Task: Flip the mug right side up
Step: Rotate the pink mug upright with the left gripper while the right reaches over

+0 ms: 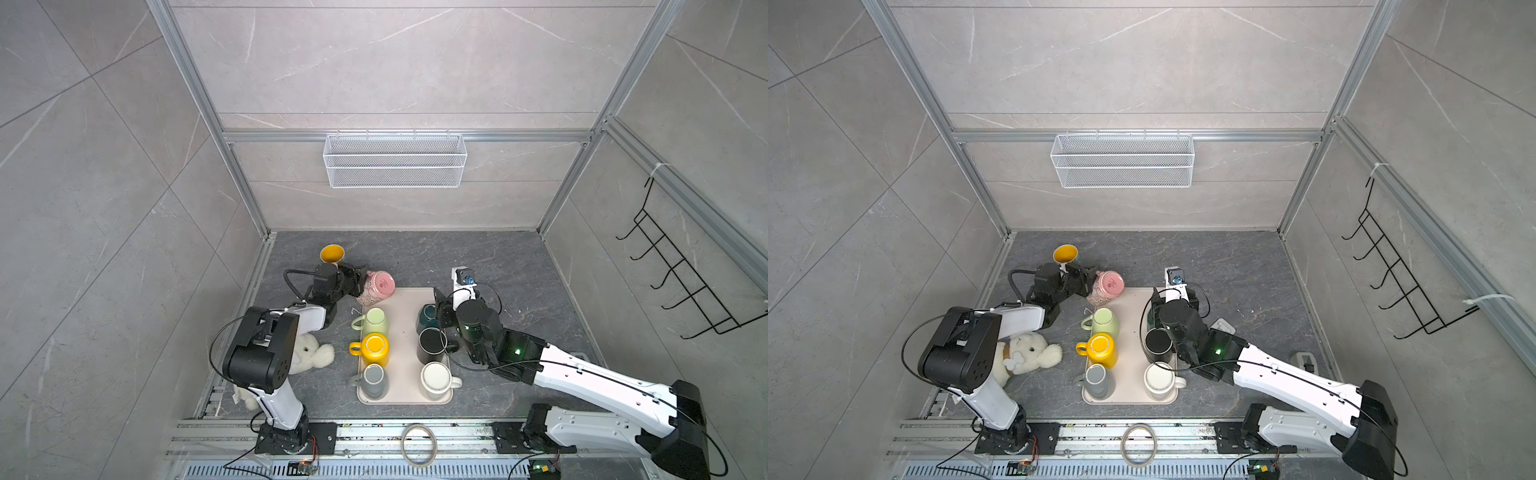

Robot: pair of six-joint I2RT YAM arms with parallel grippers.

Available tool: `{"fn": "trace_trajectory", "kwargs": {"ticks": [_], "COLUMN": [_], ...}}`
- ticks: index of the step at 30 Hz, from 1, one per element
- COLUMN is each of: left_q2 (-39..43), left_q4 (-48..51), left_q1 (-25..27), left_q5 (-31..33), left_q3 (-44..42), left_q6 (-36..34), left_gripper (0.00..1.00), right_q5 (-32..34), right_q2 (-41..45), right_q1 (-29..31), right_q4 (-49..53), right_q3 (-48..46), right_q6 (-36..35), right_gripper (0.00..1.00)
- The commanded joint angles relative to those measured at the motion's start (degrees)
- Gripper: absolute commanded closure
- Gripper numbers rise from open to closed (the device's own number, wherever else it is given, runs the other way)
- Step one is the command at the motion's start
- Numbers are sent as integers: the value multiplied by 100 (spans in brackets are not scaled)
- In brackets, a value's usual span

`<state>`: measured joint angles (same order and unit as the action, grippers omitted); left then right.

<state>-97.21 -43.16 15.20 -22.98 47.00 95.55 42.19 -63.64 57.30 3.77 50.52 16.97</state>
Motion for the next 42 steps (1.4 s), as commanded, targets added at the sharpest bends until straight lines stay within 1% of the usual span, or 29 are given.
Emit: {"fn": "trace_trajectory", "kwargs": {"ticks": [1, 4, 6, 9, 11, 14, 16, 18, 20, 24, 29, 34, 42], "left_q2": [570, 785, 1006, 1422, 1762, 2219, 2479, 2724, 2984, 3376, 3769, 3918, 3711], "left_q4": [-268, 273, 721, 1462, 2197, 3090, 3299, 3288, 3278, 3235, 2737, 2325, 1485], "left_q1": [42, 125, 213, 396, 551, 859, 1053, 1228, 1468, 1929, 2456, 2915, 3367], "left_q5": [-699, -985, -1020, -948, -725, -107, 307, 560, 967, 1756, 2727, 3549, 4288], "left_q3": [603, 886, 1004, 1125, 1225, 1312, 1226, 1035, 831, 515, 57, -183, -357], "left_q6": [-1087, -1954, -2651, -3893, -4788, -6143, -6779, -7347, -7963, -9062, -10343, -11547, -13498], "left_gripper": [100, 100, 100, 100, 100, 100, 100, 100, 100, 100, 100, 100, 100], "right_q5": [-64, -321, -482, -776, -1068, -1601, -1938, -2286, -2677, -3216, -3839, -4425, -5492], "right_q2": [32, -66, -167, -295, -350, -386, -382, -398, -445, -679, -869, -938, -1139], "right_q1": [-17, -26, -34, -97, -192, -430, -638, -832, -985, -1110, -1273, -1485, -1892], "right_q4": [197, 265, 354, 526, 604, 723, 817, 853, 887, 1162, 1321, 1358, 1608], "right_q3": [90, 261, 427, 706, 865, 1065, 1188, 1286, 1436, 1876, 2261, 2472, 3057], "right_q6": [18, -7, -34, -58, -45, 122, 278, 359, 351, 266, 241, 186, -158], "right_gripper": [38, 38, 38, 38, 38, 38, 38, 38, 38, 39, 39, 39, 39]}}
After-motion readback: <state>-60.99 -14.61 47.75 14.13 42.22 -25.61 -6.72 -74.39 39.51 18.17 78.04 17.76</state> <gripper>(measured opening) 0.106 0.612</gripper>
